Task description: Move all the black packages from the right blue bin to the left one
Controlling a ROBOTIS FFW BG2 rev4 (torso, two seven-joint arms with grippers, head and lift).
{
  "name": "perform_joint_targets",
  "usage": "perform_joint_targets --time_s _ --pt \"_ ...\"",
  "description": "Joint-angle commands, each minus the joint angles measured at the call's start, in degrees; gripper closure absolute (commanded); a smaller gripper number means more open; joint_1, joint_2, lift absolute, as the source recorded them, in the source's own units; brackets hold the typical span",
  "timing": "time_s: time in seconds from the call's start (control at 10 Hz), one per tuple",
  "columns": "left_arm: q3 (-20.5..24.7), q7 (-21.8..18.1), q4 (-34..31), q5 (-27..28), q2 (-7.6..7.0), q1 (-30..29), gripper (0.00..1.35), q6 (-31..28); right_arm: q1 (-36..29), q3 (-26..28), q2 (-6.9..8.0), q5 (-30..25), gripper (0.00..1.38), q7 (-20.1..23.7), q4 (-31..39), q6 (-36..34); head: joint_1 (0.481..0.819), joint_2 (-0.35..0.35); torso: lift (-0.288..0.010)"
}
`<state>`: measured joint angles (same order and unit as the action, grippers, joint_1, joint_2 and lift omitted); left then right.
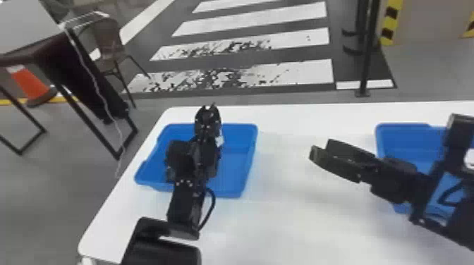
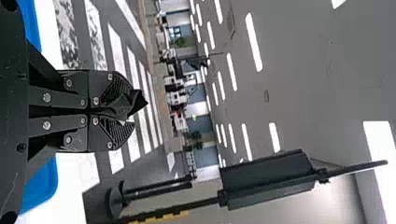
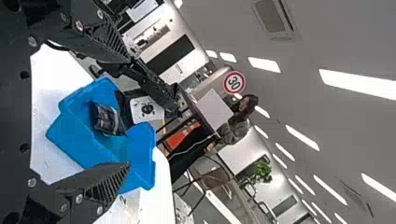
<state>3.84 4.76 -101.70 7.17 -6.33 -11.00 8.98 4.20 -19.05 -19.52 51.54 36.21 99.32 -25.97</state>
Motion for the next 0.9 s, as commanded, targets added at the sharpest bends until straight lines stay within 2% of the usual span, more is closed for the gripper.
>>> perform_joint_targets --time_s 0.0,0.1,0.2,0.3,0.4,0.6,0.8 --pt "0.16 2.09 6.15 4.15 -0.17 3.41 1.21 5.79 -0.54 1.11 0.01 -0.35 0.13 0.00 -0.12 0.38 0.692 0.326 -0.183" --pt "-1.55 3.15 9.38 -0.77 -0.70 4.53 0.95 7.48 -0.68 1.68 0.01 -1.15 0.13 0.09 -0.12 0.38 0.684 0.324 -0.183" --pt "-2.58 3.15 9.38 -4.88 -0.88 3.83 0.36 8.32 -1.24 3.16 0.01 -3.32 0.12 0.09 0.45 0.80 0.682 0.315 -0.183" --pt "-3.27 2.89 9.24 -6.71 -0.88 2.57 0.01 11.84 -1.95 5.22 0.09 -6.06 0.11 -0.17 0.17 3.05 0.688 0.298 -0.183" --pt "-4.18 2.62 7.55 -9.56 -0.97 0.60 0.10 15.49 -4.06 8.88 0.45 -12.46 0.11 -2.90 1.85 3.90 0.690 0.286 -0.183" --pt "-5.44 2.36 -3.84 -12.99 -0.88 -7.14 0.16 15.21 -12.77 17.90 2.47 -22.17 0.12 -12.57 12.54 -0.32 0.694 0.208 -0.183" --pt "-5.89 1.83 -12.56 -14.02 -0.53 -14.31 0.15 14.79 -15.31 24.30 3.96 -28.57 0.12 -17.31 12.96 -3.56 0.695 0.109 -0.183"
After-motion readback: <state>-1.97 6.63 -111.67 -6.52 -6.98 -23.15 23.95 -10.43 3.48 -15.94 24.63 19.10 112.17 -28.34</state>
